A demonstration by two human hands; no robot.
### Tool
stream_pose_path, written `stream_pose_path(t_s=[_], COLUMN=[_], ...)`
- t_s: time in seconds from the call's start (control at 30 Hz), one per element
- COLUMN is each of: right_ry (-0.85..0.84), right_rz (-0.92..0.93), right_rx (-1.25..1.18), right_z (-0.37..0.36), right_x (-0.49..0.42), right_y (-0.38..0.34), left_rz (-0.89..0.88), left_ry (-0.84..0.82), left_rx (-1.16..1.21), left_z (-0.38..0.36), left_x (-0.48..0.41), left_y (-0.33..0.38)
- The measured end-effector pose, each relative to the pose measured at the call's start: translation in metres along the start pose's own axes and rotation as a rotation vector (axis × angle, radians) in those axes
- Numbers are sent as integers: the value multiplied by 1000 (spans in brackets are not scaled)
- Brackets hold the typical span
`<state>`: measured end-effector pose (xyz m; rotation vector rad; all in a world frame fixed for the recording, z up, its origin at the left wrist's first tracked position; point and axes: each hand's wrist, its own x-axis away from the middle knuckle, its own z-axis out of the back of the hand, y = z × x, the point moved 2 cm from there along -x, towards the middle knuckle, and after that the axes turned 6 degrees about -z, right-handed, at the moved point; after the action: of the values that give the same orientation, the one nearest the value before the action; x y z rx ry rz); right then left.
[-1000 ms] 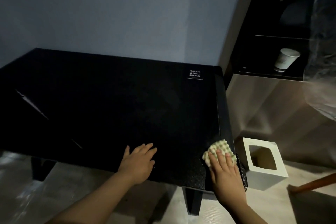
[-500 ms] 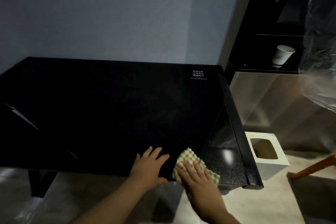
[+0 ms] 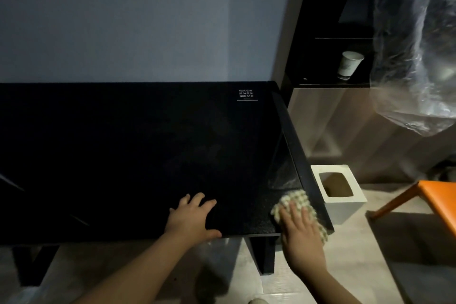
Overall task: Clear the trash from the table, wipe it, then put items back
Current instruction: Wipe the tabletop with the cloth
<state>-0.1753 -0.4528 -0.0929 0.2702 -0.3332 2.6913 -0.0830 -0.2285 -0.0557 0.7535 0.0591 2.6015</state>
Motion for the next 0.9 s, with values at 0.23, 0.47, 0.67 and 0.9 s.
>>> stream_pose_path(t_s=[0.23, 0.47, 0.67, 0.9], right_ry=[47, 70, 73, -14], right_rz=[-76, 331, 238, 133], right_rx=[3, 102, 120, 20], right_z=[6, -30, -7, -22], right_x=[-21, 15, -16, -7], right_y=[31, -65, -30, -91], left_rz=[-7, -26, -48, 77], left_ry=[21, 46, 58, -2], left_rx=[-1, 0, 15, 61], left_z=[-1, -7, 0, -3], left_x=[0, 0, 7, 13], left_y=[-2, -7, -29, -75])
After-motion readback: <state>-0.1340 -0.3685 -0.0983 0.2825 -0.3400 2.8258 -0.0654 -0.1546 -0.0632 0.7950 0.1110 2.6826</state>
